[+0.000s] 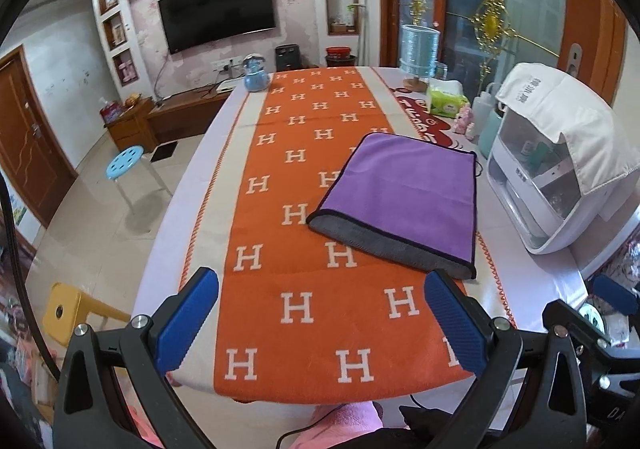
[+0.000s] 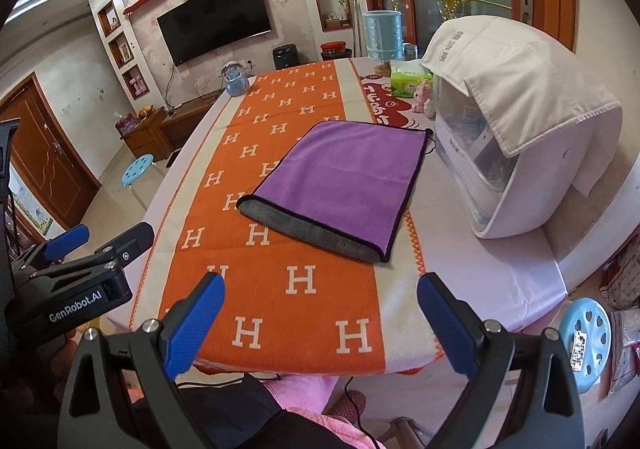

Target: Fold towel

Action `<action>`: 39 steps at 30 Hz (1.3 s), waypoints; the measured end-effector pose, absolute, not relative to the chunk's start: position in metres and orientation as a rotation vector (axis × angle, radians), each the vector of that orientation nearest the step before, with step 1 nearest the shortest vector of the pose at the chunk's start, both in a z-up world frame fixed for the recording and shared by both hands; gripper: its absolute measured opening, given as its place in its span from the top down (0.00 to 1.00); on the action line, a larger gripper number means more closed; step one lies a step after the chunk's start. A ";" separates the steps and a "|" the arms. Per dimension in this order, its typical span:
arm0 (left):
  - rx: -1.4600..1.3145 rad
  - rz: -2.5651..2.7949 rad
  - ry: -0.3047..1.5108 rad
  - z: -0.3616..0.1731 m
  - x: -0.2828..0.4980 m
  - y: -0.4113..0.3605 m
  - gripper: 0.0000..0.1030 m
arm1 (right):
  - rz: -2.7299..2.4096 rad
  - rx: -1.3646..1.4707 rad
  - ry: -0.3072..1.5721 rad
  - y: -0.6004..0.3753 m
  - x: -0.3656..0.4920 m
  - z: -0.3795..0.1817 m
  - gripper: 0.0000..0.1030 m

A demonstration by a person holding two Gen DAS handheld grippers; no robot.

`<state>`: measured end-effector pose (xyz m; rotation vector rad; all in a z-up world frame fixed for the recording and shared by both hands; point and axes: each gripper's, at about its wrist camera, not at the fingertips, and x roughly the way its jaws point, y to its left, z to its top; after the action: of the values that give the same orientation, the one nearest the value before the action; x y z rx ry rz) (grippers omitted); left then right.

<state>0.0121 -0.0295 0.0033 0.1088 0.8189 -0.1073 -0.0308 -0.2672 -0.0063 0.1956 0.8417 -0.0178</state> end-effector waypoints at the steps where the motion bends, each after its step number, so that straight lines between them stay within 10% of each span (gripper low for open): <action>1: 0.119 -0.118 0.819 0.004 0.016 -0.033 0.01 | -0.020 0.198 0.836 -0.269 -0.029 -0.006 0.05; 39: 0.537 -0.502 0.855 -0.072 0.183 -0.063 0.01 | 0.136 -0.075 0.952 -0.298 0.079 -0.087 0.14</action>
<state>0.1828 -0.0626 -0.0722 0.5369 0.8553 -0.5020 0.0786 -0.2984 -0.0869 -0.0747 0.9519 0.1364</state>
